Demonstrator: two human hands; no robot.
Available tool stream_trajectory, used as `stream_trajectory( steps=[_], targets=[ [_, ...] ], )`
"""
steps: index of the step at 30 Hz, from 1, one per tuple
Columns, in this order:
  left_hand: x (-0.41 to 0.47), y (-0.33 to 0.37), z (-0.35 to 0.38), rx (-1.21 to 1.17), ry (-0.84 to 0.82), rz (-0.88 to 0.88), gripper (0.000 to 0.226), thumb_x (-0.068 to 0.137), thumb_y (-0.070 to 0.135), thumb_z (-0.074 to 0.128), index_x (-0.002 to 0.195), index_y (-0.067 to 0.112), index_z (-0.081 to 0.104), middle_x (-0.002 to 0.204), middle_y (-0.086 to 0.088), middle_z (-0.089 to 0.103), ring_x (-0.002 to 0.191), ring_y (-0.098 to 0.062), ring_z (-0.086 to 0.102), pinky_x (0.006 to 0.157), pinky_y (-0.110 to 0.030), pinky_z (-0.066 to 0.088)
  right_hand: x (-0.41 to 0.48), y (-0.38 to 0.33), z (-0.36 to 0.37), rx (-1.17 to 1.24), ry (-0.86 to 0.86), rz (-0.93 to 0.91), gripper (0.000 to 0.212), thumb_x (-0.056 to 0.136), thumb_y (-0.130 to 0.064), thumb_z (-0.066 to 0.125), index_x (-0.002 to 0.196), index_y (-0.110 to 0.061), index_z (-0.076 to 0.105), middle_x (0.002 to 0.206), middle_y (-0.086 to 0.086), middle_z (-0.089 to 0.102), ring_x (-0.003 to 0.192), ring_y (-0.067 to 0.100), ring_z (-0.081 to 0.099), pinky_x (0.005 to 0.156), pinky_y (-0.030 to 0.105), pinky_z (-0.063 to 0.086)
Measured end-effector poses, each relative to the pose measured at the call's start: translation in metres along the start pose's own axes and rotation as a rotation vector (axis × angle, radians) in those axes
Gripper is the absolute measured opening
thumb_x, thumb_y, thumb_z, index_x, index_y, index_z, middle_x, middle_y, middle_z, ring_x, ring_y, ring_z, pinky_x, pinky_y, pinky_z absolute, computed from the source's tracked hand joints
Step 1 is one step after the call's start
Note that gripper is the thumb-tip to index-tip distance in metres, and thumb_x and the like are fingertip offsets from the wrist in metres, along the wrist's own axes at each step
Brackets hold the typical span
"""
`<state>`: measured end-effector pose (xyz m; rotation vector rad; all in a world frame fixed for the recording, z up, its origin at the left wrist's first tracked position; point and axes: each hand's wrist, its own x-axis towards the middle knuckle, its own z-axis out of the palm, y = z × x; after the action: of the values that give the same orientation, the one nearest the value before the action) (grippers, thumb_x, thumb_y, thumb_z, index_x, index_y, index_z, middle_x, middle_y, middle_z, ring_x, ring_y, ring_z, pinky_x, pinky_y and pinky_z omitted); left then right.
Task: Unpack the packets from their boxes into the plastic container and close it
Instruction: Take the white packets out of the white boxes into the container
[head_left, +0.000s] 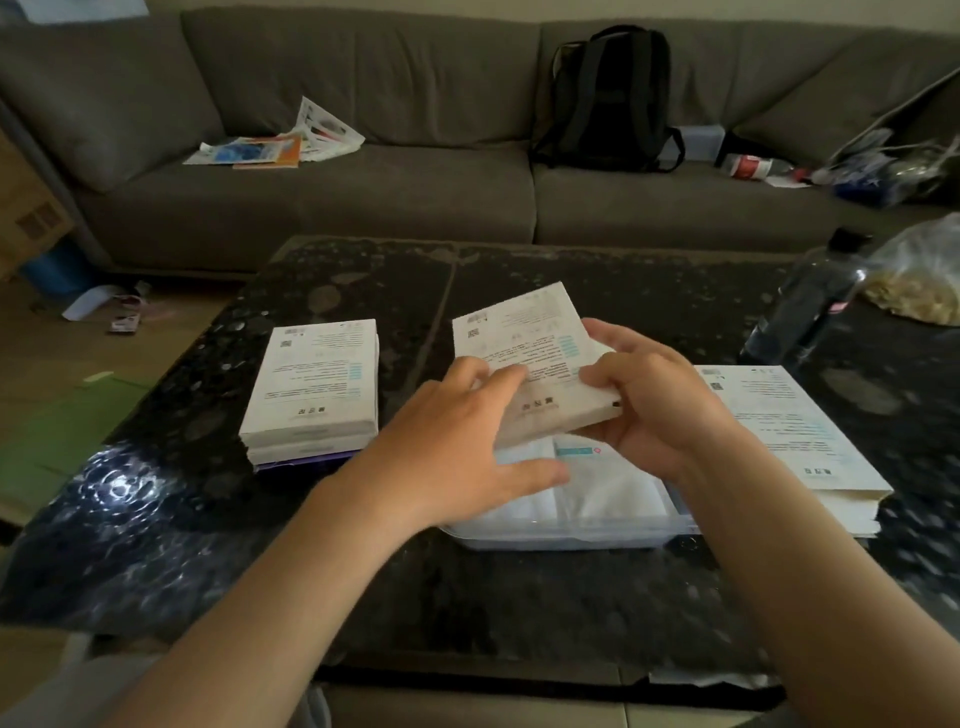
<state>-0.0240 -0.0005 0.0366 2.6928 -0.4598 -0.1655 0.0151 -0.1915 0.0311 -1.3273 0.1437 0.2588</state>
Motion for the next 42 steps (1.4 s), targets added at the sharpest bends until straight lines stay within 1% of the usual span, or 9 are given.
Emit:
stream_trajectory(
  steps=[5, 11, 17, 20, 24, 29, 33, 37, 42],
  targets=[
    [0.002, -0.019, -0.012, 0.152, -0.087, 0.134, 0.107, 0.071, 0.068, 0.075, 0.152, 0.052, 0.008, 0.154, 0.027, 0.008, 0.144, -0.007, 0.017, 0.115, -0.041, 0.034, 0.003, -0.010, -0.023, -0.040, -0.056, 0.029, 0.048, 0.095, 0.001, 0.047, 0.132, -0.026, 0.064, 0.114, 0.003, 0.076, 0.099, 0.028, 0.075, 0.078, 0.046, 0.062],
    [0.007, -0.023, -0.016, 0.309, -0.085, 0.200, 0.134, 0.063, 0.077, 0.073, 0.147, 0.050, -0.027, 0.156, 0.025, -0.033, 0.145, -0.007, -0.033, 0.122, -0.047, -0.010, 0.007, -0.014, -0.032, -0.117, -0.345, 0.035, 0.048, 0.091, 0.000, 0.048, 0.134, -0.016, 0.061, 0.122, 0.017, 0.070, 0.109, 0.035, 0.071, 0.077, 0.043, 0.059],
    [-0.001, -0.012, -0.012, 0.410, -0.111, 0.230, 0.156, 0.051, 0.087, 0.070, 0.142, 0.031, -0.044, 0.148, 0.014, -0.052, 0.136, -0.012, -0.049, 0.119, -0.051, -0.018, 0.017, -0.009, -0.029, -0.178, -0.527, 0.071, 0.031, 0.082, -0.007, 0.060, 0.113, -0.013, 0.058, 0.112, 0.021, 0.070, 0.101, 0.036, 0.070, 0.075, 0.039, 0.060],
    [-0.003, -0.011, -0.010, 0.411, -0.149, 0.214, 0.157, 0.051, 0.087, 0.070, 0.140, 0.031, -0.047, 0.146, 0.012, -0.054, 0.133, -0.012, -0.052, 0.119, -0.053, -0.017, 0.022, -0.006, -0.031, -0.202, -0.543, 0.097, 0.039, 0.074, -0.013, 0.071, 0.110, -0.014, 0.056, 0.114, 0.024, 0.068, 0.104, 0.040, 0.069, 0.077, 0.041, 0.058],
    [-0.004, -0.010, -0.010, 0.387, -0.160, 0.219, 0.154, 0.052, 0.084, 0.072, 0.141, 0.034, -0.043, 0.154, 0.015, -0.038, 0.137, -0.012, -0.047, 0.119, -0.052, -0.017, 0.025, -0.006, -0.032, -0.208, -0.578, 0.115, 0.039, 0.074, -0.014, 0.072, 0.109, -0.013, 0.057, 0.116, 0.024, 0.068, 0.105, 0.039, 0.069, 0.074, 0.039, 0.060],
    [-0.002, -0.007, -0.006, 0.431, -0.004, 0.165, 0.147, 0.050, 0.086, 0.069, 0.148, 0.029, -0.025, 0.148, 0.003, -0.001, 0.143, -0.022, -0.008, 0.122, -0.047, -0.012, 0.018, -0.011, -0.017, -0.216, -0.383, 0.038, 0.014, 0.095, -0.012, 0.064, 0.107, -0.006, 0.060, 0.101, 0.014, 0.075, 0.094, 0.028, 0.075, 0.068, 0.034, 0.061],
    [0.006, -0.013, -0.002, 0.481, 0.183, 0.023, 0.146, 0.049, 0.089, 0.059, 0.152, 0.017, -0.015, 0.147, -0.010, 0.011, 0.138, -0.034, 0.013, 0.122, -0.054, 0.003, 0.006, -0.013, 0.003, -0.551, -0.104, -0.113, 0.055, 0.087, -0.031, 0.076, 0.134, -0.026, 0.047, 0.107, 0.003, 0.072, 0.094, 0.021, 0.075, 0.073, 0.038, 0.064],
    [0.010, -0.015, 0.006, 0.519, 0.277, -0.056, 0.144, 0.050, 0.085, 0.062, 0.154, 0.013, -0.007, 0.145, -0.017, 0.016, 0.137, -0.037, 0.018, 0.120, -0.057, 0.004, 0.001, 0.004, 0.022, -0.897, -0.100, -0.225, 0.106, 0.077, -0.042, 0.084, 0.155, -0.039, 0.013, 0.107, -0.019, 0.053, 0.087, 0.006, 0.065, 0.056, 0.017, 0.055],
    [0.012, -0.015, 0.014, 0.546, 0.331, -0.091, 0.145, 0.048, 0.086, 0.061, 0.156, 0.008, 0.003, 0.142, -0.021, 0.023, 0.132, -0.038, 0.022, 0.118, -0.058, 0.009, 0.010, 0.016, 0.026, -0.948, -0.029, -0.307, 0.108, 0.081, -0.039, 0.082, 0.158, -0.037, 0.007, 0.114, -0.019, 0.045, 0.082, 0.000, 0.056, 0.055, 0.013, 0.048]
  ],
)
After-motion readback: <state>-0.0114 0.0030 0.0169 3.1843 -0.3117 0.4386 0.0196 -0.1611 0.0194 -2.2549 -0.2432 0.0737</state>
